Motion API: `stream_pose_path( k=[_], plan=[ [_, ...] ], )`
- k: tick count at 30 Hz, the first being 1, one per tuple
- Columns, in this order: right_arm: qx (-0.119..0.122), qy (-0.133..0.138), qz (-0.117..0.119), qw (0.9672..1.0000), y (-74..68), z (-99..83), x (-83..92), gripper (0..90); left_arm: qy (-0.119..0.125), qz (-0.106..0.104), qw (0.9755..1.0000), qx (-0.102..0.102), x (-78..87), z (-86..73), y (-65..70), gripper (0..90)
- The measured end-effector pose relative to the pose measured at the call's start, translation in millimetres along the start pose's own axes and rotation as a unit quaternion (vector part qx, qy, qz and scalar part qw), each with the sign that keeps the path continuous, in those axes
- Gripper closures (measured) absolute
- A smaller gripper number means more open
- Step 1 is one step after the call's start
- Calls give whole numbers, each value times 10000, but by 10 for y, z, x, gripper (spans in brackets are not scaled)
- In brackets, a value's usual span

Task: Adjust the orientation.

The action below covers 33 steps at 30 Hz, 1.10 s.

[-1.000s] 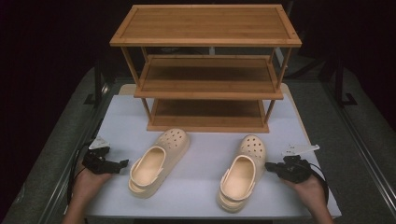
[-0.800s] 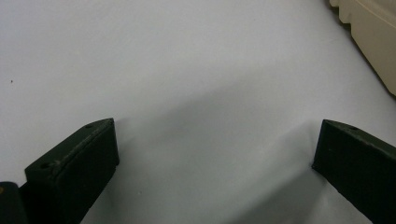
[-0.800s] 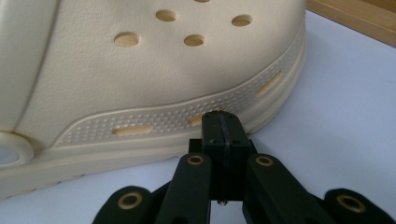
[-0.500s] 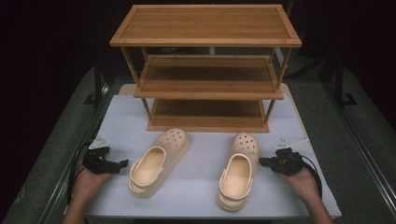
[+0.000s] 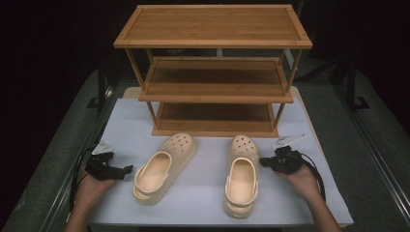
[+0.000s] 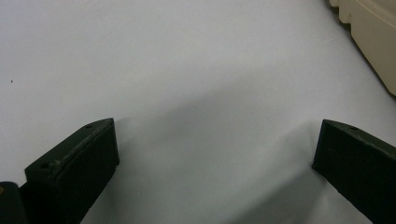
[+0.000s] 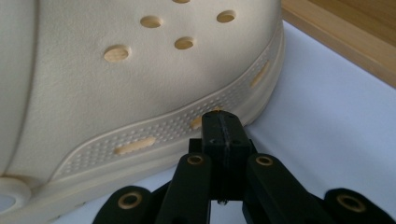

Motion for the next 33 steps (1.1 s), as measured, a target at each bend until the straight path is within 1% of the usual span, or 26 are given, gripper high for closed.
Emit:
stream_pose_path(
  k=[3,6,13,15,17,18,25,33],
  plan=[
    [-11,16,50,10000,7,46,-50,898,1,-1,10000,0,0,0,0,0],
    [40,-28,46,10000,10,96,-93,898,1,0,10000,0,0,0,0,0],
    [129,-64,131,9998,1,240,-241,898,0,-3,10000,-1,0,0,0,0],
    [182,-88,149,9997,-9,284,-286,898,1,-1,10000,2,0,0,0,0],
    [161,-111,168,9997,-28,325,-330,898,2,-1,10000,3,0,0,0,0],
    [236,-122,180,9995,-23,344,-354,898,2,-2,10000,3,0,0,0,0],
    [362,-180,276,9988,-74,475,-504,898,1,-1,10000,1,0,0,0,0],
    [410,-142,351,9984,-124,575,-634,898,-5,-4,10000,-6,1,-1,-1,0]
  ],
)
Point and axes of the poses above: each handheld gripper's, and its own axes: x roughly backward along the jaws, z roughly out of its top, y roughly to its right, the point moved 8 cm from there along -x, roughly forward along the jaws, and after that the axes turned 14 degrees about z, right-handed, at the moved point
